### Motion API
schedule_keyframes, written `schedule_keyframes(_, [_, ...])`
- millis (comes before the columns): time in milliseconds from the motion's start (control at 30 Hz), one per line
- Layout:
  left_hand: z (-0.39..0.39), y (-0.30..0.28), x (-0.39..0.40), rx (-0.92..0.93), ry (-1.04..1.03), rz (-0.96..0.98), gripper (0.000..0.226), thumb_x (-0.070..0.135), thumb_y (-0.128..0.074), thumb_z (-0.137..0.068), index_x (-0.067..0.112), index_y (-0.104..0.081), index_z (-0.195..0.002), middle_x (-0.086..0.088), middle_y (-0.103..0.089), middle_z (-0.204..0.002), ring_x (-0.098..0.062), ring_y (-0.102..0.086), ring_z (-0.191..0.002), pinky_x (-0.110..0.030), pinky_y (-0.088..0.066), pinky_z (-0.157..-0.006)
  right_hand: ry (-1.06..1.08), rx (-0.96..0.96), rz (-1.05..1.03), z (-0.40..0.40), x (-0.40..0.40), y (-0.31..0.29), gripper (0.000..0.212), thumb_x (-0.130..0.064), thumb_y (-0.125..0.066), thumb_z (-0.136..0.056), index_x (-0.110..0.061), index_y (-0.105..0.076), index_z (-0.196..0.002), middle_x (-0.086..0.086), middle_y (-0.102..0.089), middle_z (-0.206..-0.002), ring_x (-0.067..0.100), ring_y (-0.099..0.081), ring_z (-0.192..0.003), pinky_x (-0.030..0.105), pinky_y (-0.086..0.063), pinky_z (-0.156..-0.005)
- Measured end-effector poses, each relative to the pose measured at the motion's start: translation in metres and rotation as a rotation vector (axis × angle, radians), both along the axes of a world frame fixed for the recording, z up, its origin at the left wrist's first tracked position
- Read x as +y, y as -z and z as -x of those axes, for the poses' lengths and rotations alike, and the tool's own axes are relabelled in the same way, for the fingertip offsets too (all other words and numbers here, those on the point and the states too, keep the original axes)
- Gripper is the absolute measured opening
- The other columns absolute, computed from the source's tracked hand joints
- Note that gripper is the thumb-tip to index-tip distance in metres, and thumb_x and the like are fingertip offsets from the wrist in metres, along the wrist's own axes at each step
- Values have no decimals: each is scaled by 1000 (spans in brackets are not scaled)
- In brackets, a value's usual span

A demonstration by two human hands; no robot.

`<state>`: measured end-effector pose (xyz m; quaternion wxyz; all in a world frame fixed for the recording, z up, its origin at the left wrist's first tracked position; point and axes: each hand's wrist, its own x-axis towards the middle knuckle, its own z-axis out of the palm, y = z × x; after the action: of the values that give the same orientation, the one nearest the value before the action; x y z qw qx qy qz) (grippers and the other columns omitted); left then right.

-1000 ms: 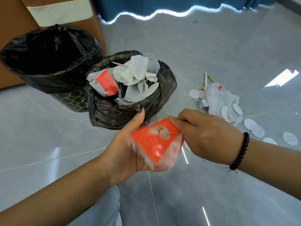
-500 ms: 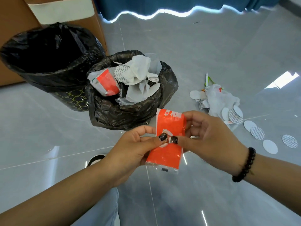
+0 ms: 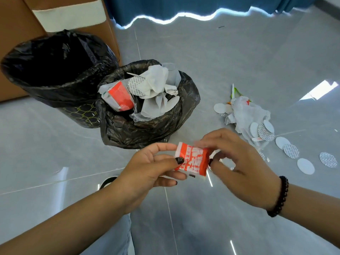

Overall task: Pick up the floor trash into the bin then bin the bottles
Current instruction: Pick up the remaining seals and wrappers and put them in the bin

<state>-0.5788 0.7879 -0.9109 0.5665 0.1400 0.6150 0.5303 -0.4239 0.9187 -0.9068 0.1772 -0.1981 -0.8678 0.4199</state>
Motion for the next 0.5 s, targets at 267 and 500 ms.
schedule_keyframes(267, [7,-6,7,381,-103,-148,17,4,-65,-86,13,-61,-100,0,-76,-81,-17,-72,-64,-20,-53,-55,245,71,693,33,-6,-15,30,9,-64,-81,-14,-63,-99,6,-68,-87,13,-68,-68,27,-58,-59])
schedule_keyframes(500, [75,-3,-3,1522,-65,3,29,19,-67,-84,22,-62,-113,10,-62,-81,0,-55,-59,-28,-49,-60,325,115,502,39,14,-23,30,5,-68,-78,-20,-65,-96,3,-71,-82,18,-69,-72,23,-56,-54])
